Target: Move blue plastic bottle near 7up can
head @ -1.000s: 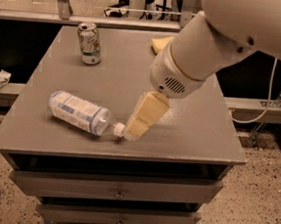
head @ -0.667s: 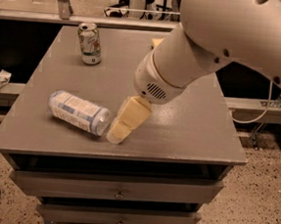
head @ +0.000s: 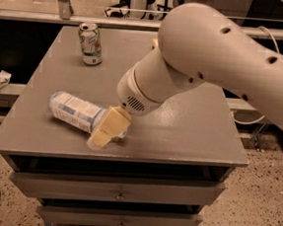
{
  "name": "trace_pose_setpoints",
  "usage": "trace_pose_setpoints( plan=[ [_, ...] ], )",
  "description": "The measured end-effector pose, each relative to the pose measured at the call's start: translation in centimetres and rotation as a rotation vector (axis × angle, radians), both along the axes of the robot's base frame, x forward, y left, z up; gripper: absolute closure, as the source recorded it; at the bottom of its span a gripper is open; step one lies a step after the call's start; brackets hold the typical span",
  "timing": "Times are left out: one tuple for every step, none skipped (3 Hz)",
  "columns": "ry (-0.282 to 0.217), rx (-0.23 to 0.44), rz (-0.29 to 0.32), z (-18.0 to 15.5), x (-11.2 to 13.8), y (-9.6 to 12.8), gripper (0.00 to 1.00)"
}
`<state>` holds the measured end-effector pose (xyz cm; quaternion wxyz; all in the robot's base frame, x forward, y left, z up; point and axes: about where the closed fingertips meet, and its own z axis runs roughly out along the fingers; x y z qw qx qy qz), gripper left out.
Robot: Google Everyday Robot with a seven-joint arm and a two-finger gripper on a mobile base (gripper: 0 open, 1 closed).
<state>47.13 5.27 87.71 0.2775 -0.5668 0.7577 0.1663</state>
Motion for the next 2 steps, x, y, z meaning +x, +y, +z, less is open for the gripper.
trace_pose_setpoints(
  plan=[
    [-0.012,0.031,-0.010,-0.7,0.9,1.0,0.00],
    [-0.001,0.060,-0.010,-1.4,0.9,2.5,0.00]
  ],
)
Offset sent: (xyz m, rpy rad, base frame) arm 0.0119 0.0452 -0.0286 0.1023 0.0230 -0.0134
